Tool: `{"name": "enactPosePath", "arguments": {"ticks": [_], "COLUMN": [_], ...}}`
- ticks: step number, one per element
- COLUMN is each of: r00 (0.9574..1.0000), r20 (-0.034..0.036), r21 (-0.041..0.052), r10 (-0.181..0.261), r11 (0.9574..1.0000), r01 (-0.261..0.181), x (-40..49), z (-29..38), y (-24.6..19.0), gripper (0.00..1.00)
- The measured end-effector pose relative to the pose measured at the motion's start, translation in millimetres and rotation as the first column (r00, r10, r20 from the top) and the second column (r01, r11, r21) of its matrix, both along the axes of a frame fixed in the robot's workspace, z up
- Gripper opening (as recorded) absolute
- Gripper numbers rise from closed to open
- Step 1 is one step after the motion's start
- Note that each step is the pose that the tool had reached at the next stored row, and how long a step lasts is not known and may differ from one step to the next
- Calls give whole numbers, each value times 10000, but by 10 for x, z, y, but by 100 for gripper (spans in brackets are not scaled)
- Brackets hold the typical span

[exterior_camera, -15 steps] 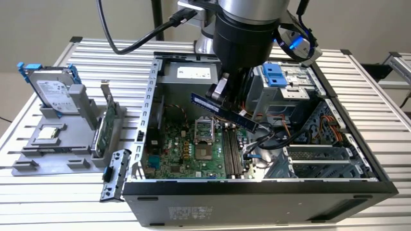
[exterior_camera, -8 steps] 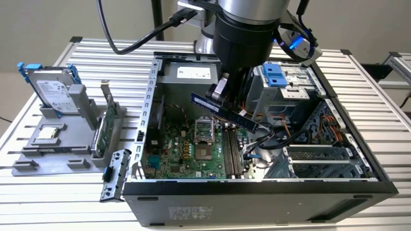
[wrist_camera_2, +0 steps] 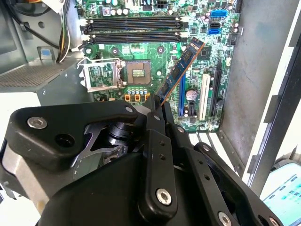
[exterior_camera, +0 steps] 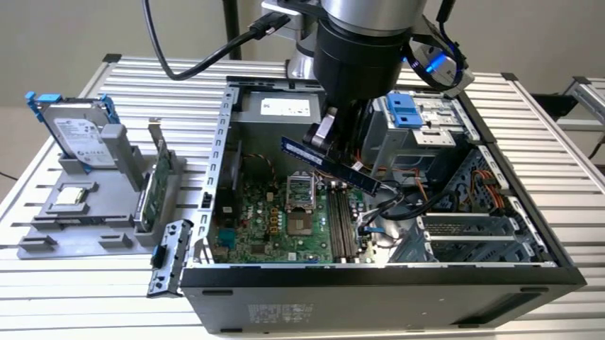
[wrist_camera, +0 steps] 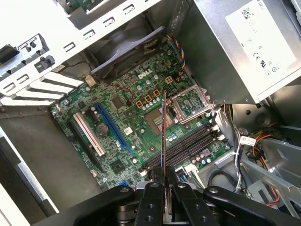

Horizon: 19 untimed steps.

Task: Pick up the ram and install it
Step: 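Insert the ram into the slot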

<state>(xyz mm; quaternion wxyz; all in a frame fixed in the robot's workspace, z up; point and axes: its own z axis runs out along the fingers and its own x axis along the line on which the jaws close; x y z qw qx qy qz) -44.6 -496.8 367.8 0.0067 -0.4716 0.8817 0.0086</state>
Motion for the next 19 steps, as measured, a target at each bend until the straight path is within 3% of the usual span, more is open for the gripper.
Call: {"name": "enactPosePath", "arguments": {"ticks": [4, 8, 19], "r00": [9989, 9942, 9676], "r20": [-1, 0, 0], "r21": [-2, -1, 0], "r10": [-463, -1072, -2524], "r11": [9989, 9942, 9676], "r01": [463, 1072, 2524], "x": [1, 0, 0], "z": [-2, -8, -15], "y": [0, 0, 0], "gripper": [0, 0, 0]}}
